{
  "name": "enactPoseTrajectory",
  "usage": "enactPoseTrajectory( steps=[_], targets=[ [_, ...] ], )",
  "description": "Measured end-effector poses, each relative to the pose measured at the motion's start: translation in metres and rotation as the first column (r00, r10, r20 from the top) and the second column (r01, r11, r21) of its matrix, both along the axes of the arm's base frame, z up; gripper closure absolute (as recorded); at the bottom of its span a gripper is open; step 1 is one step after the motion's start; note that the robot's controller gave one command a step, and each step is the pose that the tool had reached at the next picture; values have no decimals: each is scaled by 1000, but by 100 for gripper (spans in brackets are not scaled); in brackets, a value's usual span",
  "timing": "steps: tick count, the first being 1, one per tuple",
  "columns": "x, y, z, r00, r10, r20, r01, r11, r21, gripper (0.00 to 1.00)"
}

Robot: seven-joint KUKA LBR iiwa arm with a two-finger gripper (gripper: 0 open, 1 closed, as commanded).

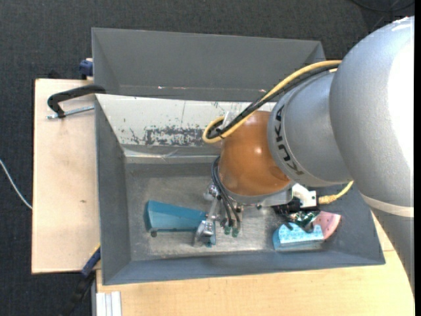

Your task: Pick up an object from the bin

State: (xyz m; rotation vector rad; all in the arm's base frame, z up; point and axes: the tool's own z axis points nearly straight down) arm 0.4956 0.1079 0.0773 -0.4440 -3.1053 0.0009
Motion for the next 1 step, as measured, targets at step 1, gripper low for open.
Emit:
enactPoseTrajectory(
  steps=[1],
  targets=[
    [8,-10,49,980,201,2,-201,980,2,0]
  ],
)
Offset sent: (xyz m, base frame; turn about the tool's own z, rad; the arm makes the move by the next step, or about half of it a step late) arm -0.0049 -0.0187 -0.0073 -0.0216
